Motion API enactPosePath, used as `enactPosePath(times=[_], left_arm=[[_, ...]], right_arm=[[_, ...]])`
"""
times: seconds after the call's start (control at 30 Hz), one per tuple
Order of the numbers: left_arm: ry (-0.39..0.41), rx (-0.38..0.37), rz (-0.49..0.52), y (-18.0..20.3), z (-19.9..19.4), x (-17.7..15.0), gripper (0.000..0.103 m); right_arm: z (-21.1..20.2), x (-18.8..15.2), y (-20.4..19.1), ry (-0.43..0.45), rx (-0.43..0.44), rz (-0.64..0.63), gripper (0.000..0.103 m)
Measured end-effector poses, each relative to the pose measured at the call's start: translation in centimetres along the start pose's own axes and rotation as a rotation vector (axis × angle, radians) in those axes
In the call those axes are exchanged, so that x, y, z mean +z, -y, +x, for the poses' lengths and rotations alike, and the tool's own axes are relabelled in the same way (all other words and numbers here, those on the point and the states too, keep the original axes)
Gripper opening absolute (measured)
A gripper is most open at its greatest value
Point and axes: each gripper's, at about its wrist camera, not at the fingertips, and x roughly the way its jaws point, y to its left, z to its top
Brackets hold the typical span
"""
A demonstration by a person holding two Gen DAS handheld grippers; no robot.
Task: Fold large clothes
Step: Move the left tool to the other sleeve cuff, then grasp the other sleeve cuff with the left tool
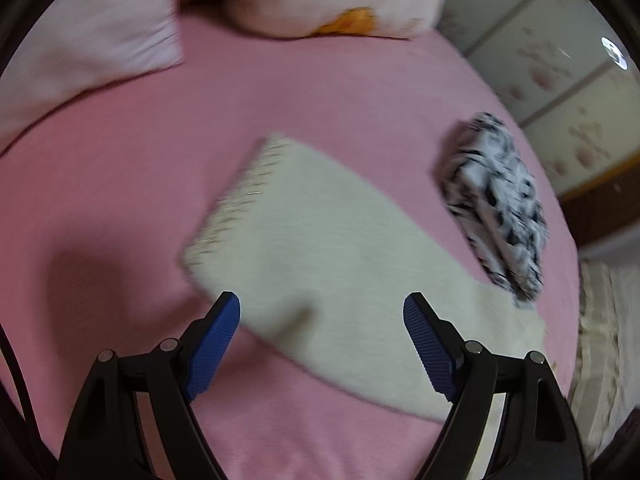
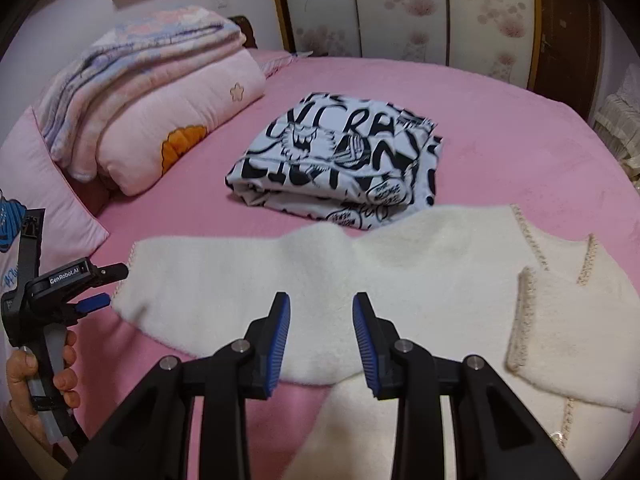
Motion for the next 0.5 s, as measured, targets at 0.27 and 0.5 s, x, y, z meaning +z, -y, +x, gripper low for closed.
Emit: enactPosePath(times=[0.27, 0.5], left_arm=[[-0.06, 0.02, -0.238, -5.8, 4.0, 0.1, 0.083], [0.0, -0.019, -0.319, -5.7, 5.4, -0.3, 0.083]], right_arm=[[2.8, -1.8, -1.2, -0.078, 0.043, -0.005, 0.032], [3.1, -3.2, -0.7, -0.1, 0.034, -0.004, 0.032]])
